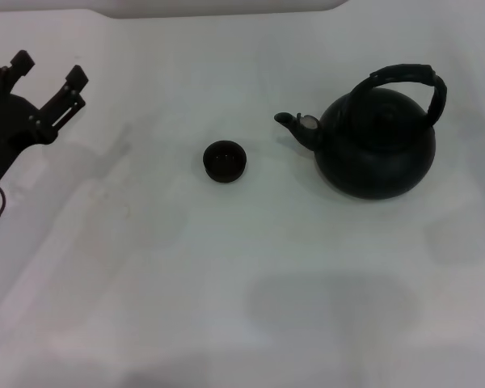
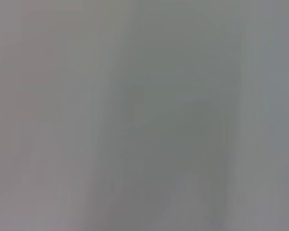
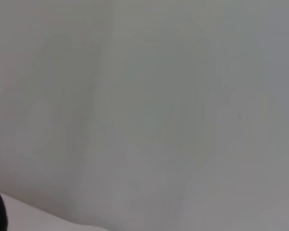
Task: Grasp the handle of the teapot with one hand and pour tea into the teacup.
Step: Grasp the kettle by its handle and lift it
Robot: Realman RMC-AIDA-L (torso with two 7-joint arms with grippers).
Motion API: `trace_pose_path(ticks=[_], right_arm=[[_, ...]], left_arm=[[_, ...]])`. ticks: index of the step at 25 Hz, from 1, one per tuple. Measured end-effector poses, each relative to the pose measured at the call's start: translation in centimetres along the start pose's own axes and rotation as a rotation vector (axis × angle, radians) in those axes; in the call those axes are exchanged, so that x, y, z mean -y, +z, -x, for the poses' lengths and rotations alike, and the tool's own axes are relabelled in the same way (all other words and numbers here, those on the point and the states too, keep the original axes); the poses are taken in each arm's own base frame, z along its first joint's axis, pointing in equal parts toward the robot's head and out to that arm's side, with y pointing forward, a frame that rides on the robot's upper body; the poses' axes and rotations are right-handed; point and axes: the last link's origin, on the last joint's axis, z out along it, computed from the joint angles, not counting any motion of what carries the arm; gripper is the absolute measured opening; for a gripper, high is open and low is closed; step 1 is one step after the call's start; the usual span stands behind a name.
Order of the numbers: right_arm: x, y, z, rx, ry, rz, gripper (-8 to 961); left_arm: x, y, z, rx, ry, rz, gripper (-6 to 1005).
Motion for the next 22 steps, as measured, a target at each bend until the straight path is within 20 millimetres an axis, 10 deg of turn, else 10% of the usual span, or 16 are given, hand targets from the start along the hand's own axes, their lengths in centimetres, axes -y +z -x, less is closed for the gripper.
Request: trace_pose_path(ticks=[22], right_arm=[[-1.4,0.4,0.5,-0.063,0.077,0.109,868]], left_arm=[[0.6,0.1,1.0,0.045,0.043,-0.063,879]])
